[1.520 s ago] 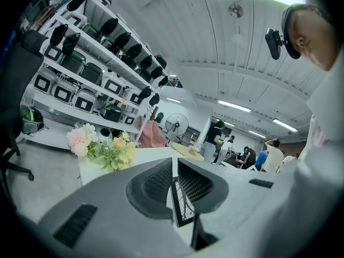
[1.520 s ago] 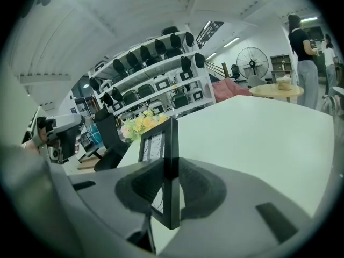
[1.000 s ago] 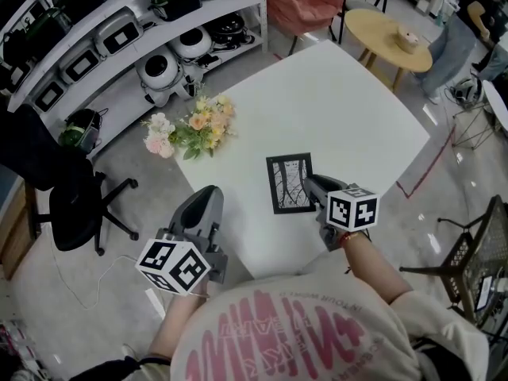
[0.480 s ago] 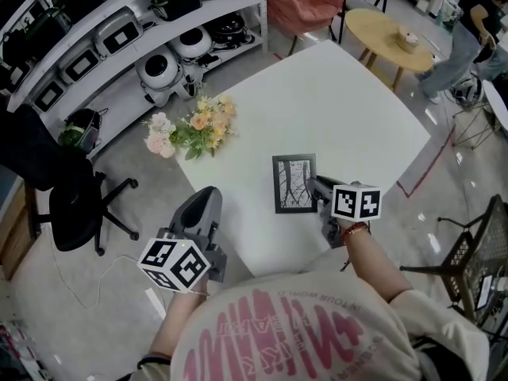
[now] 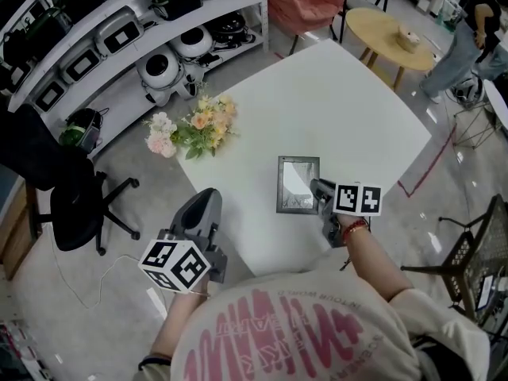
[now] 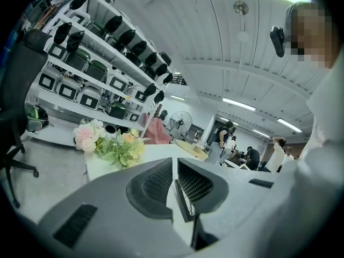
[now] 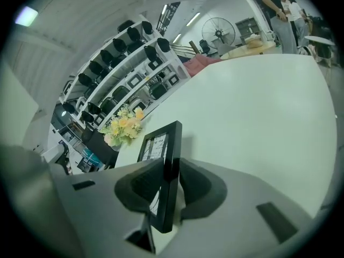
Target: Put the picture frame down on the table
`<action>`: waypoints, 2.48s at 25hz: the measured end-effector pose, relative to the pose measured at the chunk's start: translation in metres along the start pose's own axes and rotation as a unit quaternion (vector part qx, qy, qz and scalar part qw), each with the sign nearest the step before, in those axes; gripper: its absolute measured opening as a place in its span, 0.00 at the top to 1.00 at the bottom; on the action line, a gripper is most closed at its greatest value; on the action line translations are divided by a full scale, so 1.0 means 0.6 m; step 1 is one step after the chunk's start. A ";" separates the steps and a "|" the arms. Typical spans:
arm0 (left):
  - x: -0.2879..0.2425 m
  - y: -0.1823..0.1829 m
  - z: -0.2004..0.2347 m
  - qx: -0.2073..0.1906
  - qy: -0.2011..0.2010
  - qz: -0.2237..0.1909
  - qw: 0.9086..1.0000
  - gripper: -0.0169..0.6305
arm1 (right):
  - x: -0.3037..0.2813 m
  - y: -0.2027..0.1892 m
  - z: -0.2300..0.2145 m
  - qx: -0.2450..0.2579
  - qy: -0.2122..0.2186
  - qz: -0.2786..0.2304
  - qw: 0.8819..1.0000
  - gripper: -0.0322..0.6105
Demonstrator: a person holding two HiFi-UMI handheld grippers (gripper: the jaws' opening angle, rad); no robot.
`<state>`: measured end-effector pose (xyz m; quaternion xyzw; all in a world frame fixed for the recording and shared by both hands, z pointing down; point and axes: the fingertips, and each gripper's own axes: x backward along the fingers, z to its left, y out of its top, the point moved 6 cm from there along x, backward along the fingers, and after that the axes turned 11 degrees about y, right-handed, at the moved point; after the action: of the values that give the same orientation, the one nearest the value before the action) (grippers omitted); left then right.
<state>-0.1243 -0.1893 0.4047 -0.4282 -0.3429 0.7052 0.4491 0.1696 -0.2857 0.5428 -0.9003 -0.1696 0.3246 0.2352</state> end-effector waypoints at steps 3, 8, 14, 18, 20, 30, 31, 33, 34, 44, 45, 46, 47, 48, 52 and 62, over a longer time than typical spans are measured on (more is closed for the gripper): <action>-0.001 0.001 0.001 0.000 0.001 0.000 1.000 0.93 | -0.001 -0.002 -0.006 -0.023 -0.003 0.001 1.000 0.80; -0.007 -0.001 0.003 0.000 0.002 0.002 1.000 0.93 | -0.006 -0.004 -0.016 -0.037 -0.006 0.001 0.999 0.80; -0.012 0.000 0.003 0.001 0.000 0.007 1.000 0.93 | -0.006 -0.006 -0.018 -0.049 -0.014 0.004 0.999 0.80; -0.015 0.001 0.003 0.000 -0.001 0.012 1.000 0.93 | -0.005 -0.009 -0.018 -0.054 -0.021 0.007 0.998 0.80; -0.018 -0.002 0.001 0.000 -0.003 0.014 1.000 0.93 | -0.006 -0.010 -0.019 -0.055 -0.022 0.009 0.998 0.80; -0.026 -0.008 -0.007 0.001 -0.004 0.022 1.000 0.93 | -0.007 -0.009 -0.023 -0.062 -0.033 0.015 0.997 0.79; -0.027 -0.007 -0.008 0.000 -0.004 0.023 1.000 0.93 | -0.007 -0.009 -0.023 -0.060 -0.036 0.017 0.997 0.79; -0.027 -0.008 -0.008 -0.001 -0.004 0.023 1.000 0.93 | -0.010 -0.008 -0.024 -0.058 -0.040 0.021 0.997 0.79; -0.027 -0.009 -0.007 -0.001 -0.004 0.023 1.000 0.93 | -0.011 -0.009 -0.025 -0.057 -0.041 0.022 0.997 0.79; -0.018 -0.008 -0.011 -0.002 -0.002 0.021 1.000 0.93 | -0.011 -0.007 -0.021 -0.042 -0.062 0.032 0.997 0.79; -0.017 -0.007 -0.011 -0.002 -0.001 0.020 1.000 0.93 | -0.010 -0.007 -0.020 -0.041 -0.064 0.032 0.997 0.79; -0.015 -0.007 -0.011 -0.002 -0.001 0.019 1.000 0.93 | -0.010 -0.007 -0.020 -0.039 -0.067 0.033 0.996 0.79; -0.014 -0.007 -0.010 -0.002 0.000 0.019 1.000 0.93 | -0.011 -0.007 -0.019 -0.037 -0.069 0.033 0.996 0.79; -0.013 -0.007 -0.009 -0.002 0.001 0.018 1.000 0.93 | -0.011 -0.007 -0.019 -0.035 -0.072 0.034 0.996 0.79; -0.008 -0.007 -0.007 0.000 0.003 0.016 1.000 0.93 | -0.012 -0.006 -0.015 -0.029 -0.082 0.034 0.996 0.81; 0.003 -0.011 -0.004 0.000 0.008 0.014 1.000 0.93 | -0.011 -0.006 -0.011 -0.020 -0.096 0.033 0.995 0.81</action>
<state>-0.1203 -0.1850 0.4087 -0.4385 -0.3330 0.7083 0.4417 0.1684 -0.2877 0.5526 -0.8748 -0.1682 0.4132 0.1889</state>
